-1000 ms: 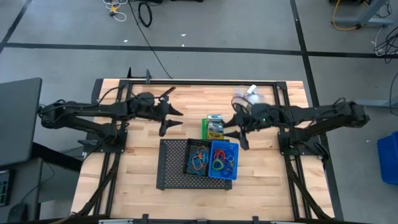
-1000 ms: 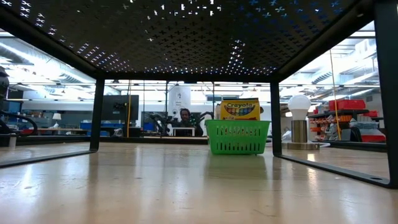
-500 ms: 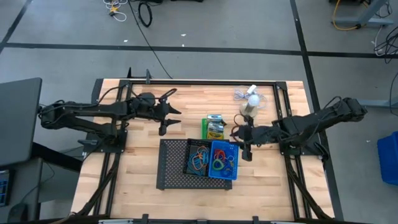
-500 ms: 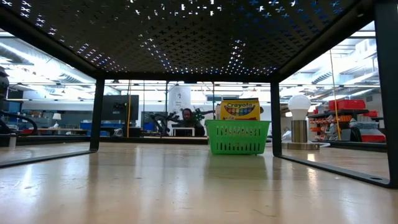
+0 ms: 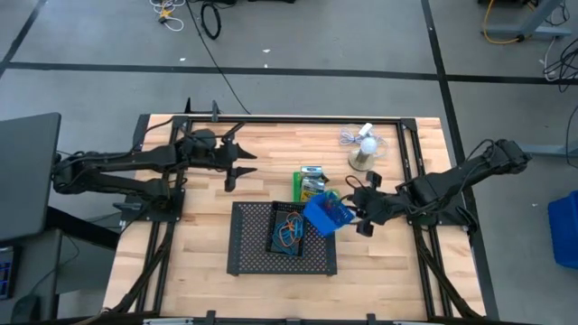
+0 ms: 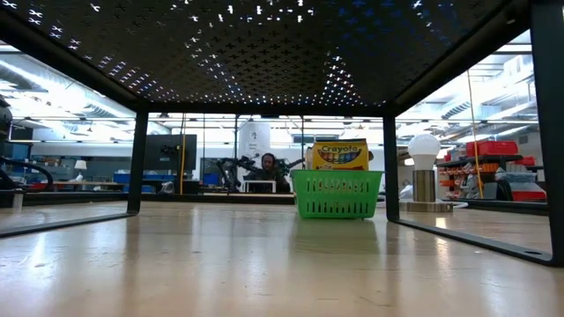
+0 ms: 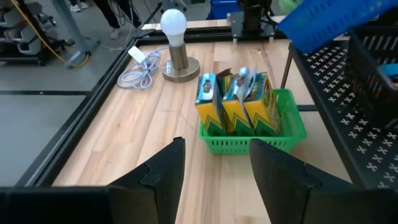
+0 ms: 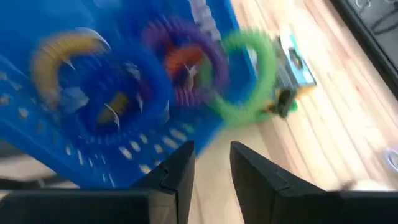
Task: Pick & Place Office Desk Supplies
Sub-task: Adjust the blue bin on the table
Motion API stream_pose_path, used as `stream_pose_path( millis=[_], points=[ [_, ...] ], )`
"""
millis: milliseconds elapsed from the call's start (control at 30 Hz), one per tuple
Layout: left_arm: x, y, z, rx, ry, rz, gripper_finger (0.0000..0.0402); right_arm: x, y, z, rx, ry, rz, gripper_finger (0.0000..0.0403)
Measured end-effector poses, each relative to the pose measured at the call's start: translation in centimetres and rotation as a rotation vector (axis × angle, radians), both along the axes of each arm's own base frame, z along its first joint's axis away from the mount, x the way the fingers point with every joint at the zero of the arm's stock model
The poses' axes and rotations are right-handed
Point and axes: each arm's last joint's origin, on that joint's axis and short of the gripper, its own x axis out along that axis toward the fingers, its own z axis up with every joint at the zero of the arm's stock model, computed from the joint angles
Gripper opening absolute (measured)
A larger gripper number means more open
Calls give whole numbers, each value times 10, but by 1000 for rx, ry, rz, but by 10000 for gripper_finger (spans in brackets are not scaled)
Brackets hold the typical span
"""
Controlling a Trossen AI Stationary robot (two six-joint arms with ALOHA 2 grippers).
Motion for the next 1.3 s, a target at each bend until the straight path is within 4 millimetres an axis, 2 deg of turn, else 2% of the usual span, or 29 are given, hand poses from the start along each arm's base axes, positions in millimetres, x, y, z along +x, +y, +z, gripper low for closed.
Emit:
stream_pose_path(
  millis=[367,667,933,1100,1300],
  points=[
    [0,0,0,-3,-1,2,188,7,3,8,-14,-72,60,110],
    [0,0,0,-12,-3,3,188,13,6,41,-23,-159,134,110],
    [0,0,0,-16,0,2,187,28,4,35,3,-152,144,110],
    [-1,-1,-2,-16,24,-1,187,25,5,36,27,-163,113,110],
    [-3,-1,-6,-10,68,-6,187,3,11,33,105,16,13,110]
  ],
)
